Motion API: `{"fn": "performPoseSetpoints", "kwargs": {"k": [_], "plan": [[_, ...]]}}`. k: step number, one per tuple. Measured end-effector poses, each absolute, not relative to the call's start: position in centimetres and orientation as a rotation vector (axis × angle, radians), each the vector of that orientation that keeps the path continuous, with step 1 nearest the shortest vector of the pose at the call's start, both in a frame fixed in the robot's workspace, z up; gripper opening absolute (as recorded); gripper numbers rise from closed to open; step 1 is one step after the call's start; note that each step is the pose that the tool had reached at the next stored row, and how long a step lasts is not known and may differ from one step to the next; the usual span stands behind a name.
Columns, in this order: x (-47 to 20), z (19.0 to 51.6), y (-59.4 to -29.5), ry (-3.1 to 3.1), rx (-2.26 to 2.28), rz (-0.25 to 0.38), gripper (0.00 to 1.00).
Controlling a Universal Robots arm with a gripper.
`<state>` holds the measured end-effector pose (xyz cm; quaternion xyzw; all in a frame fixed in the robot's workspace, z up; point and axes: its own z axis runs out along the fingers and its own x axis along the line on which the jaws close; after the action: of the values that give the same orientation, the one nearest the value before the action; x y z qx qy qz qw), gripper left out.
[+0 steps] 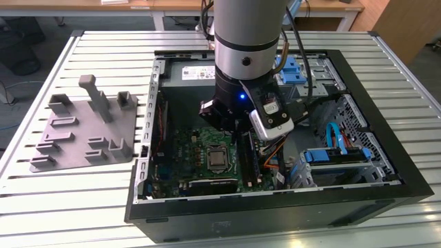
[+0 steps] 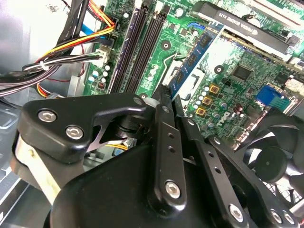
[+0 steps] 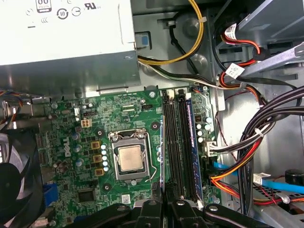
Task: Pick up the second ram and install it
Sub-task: 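Insert the second ram into the second slot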
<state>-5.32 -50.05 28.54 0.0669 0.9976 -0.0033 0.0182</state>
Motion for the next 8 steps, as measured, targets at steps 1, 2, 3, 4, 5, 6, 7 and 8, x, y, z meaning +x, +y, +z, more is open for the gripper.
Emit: {"fn": "performPoseSetpoints", "kwargs": {"k": [1, 2, 3, 4, 5, 6, 7, 8], "plan": [[-5.32, 28.54, -50.05, 3.098, 0.207, -0.01, 0.14], [-5.32, 28.54, -50.05, 3.098, 0.204, -0.01, 0.14], [-5.31, 28.53, -50.05, 3.099, 0.195, -0.011, 0.14], [-5.31, 28.49, -50.05, 3.099, 0.186, -0.01, 0.14], [-5.32, 28.41, -50.05, 3.1, 0.178, -0.01, 0.14], [-5.31, 28.29, -50.05, 3.1, 0.175, -0.01, 0.14], [-5.31, 28.14, -50.05, 3.1, 0.174, -0.01, 0.14], [-5.3, 27.97, -50.05, 3.1, 0.174, -0.01, 0.14]]}}
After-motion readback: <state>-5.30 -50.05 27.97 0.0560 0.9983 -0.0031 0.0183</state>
